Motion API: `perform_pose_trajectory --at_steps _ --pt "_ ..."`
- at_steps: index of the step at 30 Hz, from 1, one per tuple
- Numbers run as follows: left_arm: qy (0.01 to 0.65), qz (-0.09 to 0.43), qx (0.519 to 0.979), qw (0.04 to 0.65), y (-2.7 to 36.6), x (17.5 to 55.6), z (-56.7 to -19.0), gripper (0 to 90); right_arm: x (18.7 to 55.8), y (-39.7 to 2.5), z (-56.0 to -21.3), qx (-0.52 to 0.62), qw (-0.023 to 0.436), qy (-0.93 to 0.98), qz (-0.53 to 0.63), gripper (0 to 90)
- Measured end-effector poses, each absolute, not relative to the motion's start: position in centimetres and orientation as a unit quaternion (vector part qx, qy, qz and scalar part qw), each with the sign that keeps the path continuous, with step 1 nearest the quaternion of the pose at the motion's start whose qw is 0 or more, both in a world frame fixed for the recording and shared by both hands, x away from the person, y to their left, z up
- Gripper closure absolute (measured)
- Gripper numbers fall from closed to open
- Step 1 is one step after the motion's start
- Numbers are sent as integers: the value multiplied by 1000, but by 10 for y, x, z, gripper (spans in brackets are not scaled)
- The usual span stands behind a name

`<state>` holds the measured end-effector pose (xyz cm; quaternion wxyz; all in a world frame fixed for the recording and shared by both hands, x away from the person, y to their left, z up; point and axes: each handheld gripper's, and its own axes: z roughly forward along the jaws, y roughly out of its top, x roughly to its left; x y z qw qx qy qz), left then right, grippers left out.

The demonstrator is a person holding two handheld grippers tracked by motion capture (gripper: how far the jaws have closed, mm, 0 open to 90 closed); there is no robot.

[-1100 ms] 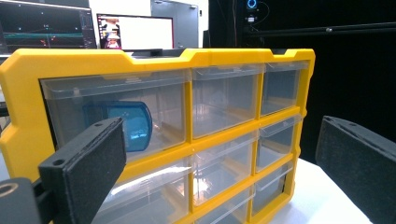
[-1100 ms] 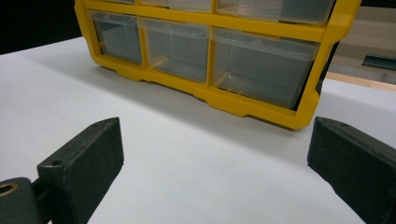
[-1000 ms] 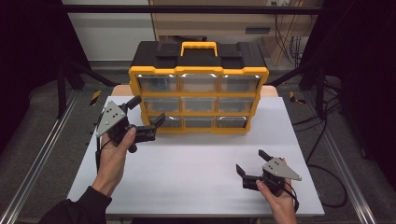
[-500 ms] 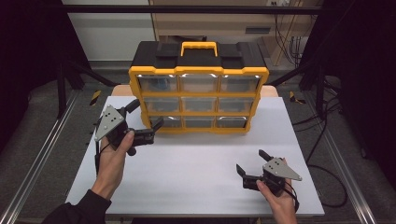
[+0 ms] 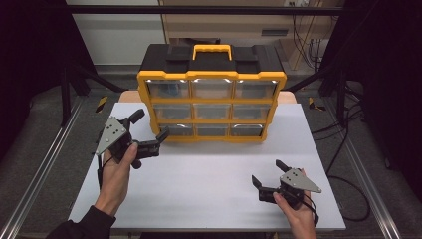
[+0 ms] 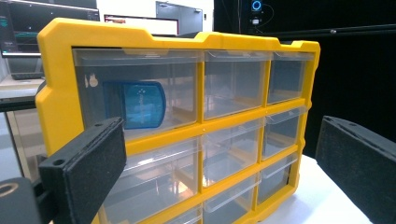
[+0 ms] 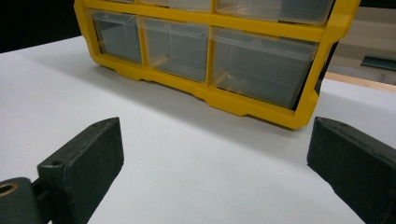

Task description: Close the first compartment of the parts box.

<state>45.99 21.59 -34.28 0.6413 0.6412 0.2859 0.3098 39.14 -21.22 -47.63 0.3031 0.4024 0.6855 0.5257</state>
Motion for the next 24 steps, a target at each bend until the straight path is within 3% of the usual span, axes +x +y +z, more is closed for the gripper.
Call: perform_pose_trajectory --at_steps 24 --pt "290 318 633 644 240 454 -348 14 391 -212 -476 401 305 686 526 42"
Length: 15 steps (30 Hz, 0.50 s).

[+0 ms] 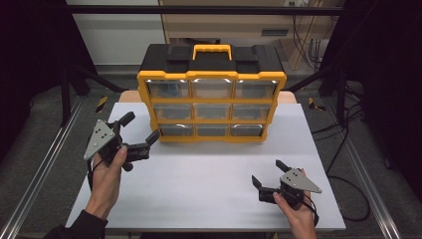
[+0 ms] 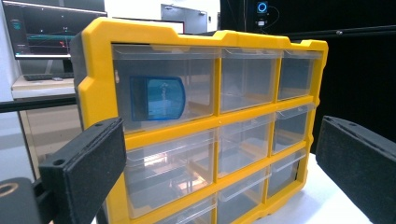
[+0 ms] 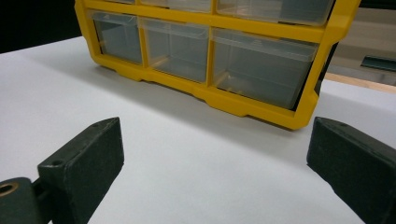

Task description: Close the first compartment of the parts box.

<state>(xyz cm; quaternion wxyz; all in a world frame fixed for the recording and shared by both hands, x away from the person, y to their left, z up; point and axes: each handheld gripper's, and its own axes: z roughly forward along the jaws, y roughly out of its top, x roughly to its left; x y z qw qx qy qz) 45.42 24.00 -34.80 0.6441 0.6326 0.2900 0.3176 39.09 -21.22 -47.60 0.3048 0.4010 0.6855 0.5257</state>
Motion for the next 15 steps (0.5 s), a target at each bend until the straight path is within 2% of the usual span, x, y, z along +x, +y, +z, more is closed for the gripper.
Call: perform_pose_trajectory --at_steps 15 --pt "301 325 620 648 263 445 -355 13 390 -213 -476 402 305 684 527 42"
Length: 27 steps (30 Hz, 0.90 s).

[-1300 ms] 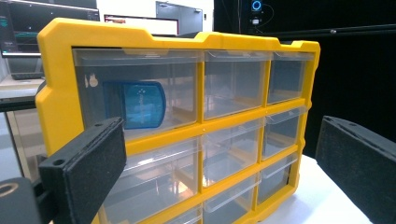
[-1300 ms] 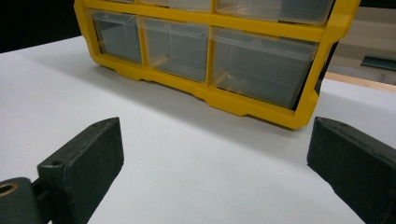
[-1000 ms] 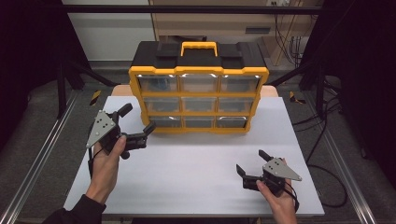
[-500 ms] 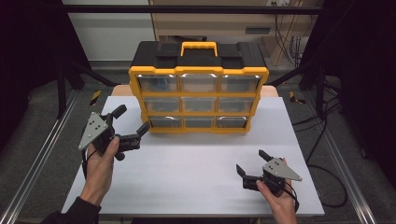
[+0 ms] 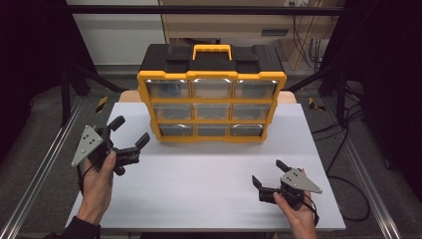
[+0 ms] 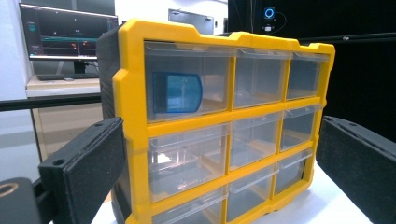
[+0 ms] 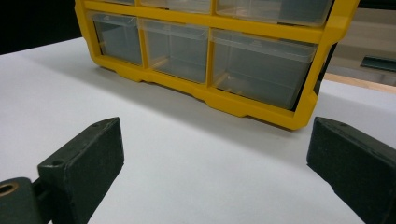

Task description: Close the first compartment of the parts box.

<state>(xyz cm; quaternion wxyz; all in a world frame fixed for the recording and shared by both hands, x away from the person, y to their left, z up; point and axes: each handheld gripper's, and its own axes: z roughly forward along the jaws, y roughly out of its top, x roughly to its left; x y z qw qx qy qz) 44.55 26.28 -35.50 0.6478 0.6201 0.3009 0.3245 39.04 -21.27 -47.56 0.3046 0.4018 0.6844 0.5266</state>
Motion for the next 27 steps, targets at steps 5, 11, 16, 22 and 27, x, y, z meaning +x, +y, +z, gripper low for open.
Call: perform_pose_trajectory --at_steps 5,11,16,22,27 --pt "303 326 616 650 268 442 -357 13 390 -213 -475 401 305 684 527 42" --pt "305 330 616 647 276 436 -360 13 390 -213 -476 401 305 684 528 41" --pt "305 332 613 648 285 430 -360 13 390 -212 -476 400 305 685 527 41" --pt "304 338 613 646 293 424 -359 14 390 -212 -475 400 305 684 528 41" --pt "310 341 612 643 298 422 -361 13 390 -212 -475 400 306 685 527 42"
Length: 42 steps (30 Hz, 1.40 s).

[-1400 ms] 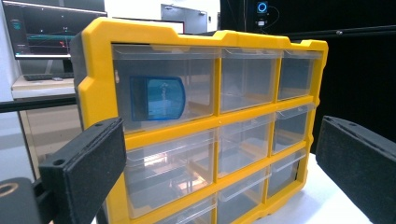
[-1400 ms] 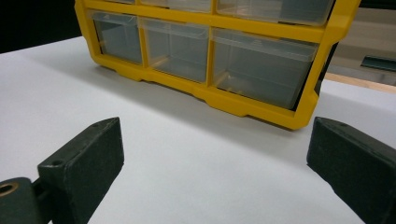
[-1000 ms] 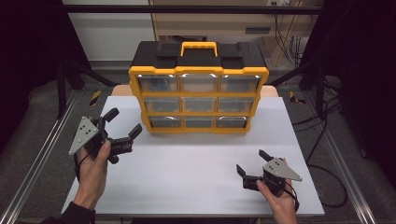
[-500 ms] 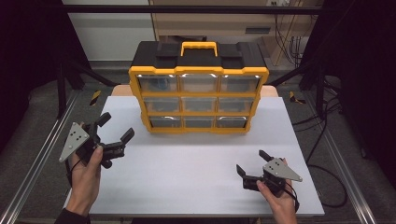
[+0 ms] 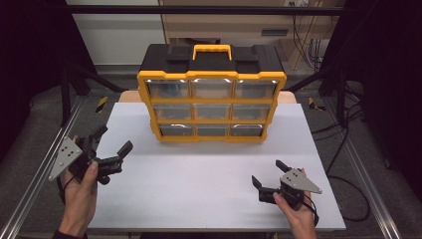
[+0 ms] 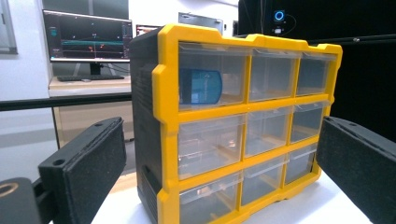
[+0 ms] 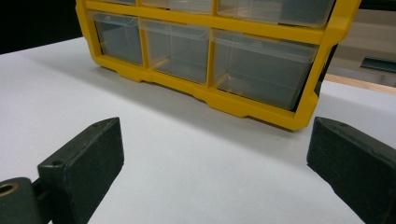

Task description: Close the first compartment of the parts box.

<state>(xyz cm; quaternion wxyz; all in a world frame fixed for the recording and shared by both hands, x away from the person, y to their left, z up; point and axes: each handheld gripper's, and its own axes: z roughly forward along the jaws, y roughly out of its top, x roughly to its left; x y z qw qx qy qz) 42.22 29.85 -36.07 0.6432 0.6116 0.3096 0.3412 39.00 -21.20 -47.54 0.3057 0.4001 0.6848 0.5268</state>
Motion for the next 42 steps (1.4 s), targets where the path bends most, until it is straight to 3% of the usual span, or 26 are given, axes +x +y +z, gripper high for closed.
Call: perform_pose_trajectory --at_steps 42 --pt "322 327 652 604 308 410 -413 15 390 -212 -476 400 305 685 527 41"
